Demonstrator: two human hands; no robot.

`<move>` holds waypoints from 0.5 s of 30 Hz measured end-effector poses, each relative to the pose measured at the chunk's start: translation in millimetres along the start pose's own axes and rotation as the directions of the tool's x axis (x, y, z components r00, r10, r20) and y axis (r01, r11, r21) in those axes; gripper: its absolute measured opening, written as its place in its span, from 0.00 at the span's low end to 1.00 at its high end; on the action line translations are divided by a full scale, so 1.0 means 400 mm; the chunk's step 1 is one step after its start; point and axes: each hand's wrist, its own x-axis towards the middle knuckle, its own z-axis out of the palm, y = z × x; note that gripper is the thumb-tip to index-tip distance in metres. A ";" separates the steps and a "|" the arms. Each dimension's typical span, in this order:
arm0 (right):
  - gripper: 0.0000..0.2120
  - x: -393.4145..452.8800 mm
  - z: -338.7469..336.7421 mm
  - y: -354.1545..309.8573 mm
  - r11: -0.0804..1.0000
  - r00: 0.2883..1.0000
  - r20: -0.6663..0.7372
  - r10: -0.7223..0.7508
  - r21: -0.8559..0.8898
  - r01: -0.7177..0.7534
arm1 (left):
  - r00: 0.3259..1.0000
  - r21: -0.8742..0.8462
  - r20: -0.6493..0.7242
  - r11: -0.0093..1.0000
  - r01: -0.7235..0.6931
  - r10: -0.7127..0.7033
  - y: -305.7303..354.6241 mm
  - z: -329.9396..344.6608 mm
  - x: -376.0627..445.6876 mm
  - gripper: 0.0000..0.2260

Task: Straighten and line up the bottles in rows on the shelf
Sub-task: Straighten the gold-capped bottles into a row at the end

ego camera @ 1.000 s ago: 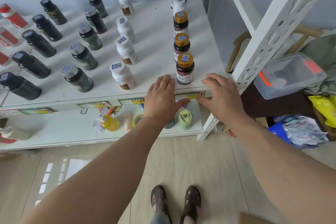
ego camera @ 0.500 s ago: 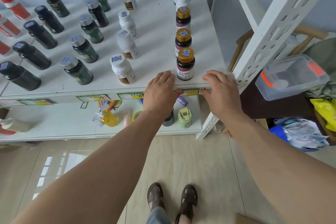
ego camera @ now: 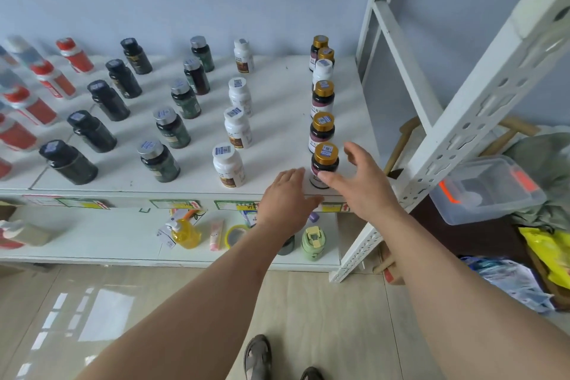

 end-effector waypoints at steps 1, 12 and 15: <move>0.37 0.013 -0.002 -0.018 1.000 0.999 0.034 0.002 0.012 -0.002 | 1.000 -0.024 0.011 1.000 0.018 -0.018 0.001 -0.004 0.004 0.31; 0.11 0.013 -0.018 -0.129 0.994 0.999 0.015 0.037 0.103 -0.039 | 0.985 -0.365 0.158 0.931 -0.006 0.068 -0.011 -0.108 0.013 0.18; 0.13 0.003 -0.018 -0.161 0.993 0.997 -0.026 0.072 0.091 -0.070 | 0.960 -0.538 0.250 0.843 0.031 0.125 -0.028 -0.129 0.012 0.18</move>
